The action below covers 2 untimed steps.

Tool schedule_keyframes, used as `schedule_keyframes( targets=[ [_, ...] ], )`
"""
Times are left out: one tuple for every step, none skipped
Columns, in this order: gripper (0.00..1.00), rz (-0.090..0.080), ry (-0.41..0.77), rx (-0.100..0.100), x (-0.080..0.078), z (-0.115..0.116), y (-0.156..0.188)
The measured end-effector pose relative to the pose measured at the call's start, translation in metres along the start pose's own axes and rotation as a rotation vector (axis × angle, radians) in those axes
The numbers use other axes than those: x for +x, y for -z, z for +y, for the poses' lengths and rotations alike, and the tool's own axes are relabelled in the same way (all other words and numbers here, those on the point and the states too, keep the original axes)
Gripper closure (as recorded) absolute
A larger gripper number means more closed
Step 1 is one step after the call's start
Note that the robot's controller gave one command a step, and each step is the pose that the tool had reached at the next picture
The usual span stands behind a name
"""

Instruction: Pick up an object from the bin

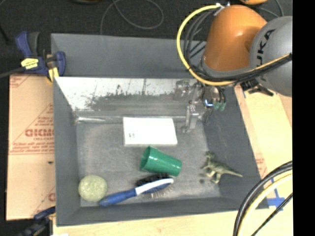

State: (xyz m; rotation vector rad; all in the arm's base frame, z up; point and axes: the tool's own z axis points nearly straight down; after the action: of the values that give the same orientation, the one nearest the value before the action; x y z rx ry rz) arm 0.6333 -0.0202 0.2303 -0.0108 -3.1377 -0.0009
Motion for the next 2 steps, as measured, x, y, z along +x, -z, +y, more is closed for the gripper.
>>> schedule_keyframes(
  targets=[
    [0.0,-0.009,0.0,0.0,-0.001,0.0,0.005],
    [0.0,-0.009,0.121,0.002,0.062,0.017,-0.068]
  ],
)
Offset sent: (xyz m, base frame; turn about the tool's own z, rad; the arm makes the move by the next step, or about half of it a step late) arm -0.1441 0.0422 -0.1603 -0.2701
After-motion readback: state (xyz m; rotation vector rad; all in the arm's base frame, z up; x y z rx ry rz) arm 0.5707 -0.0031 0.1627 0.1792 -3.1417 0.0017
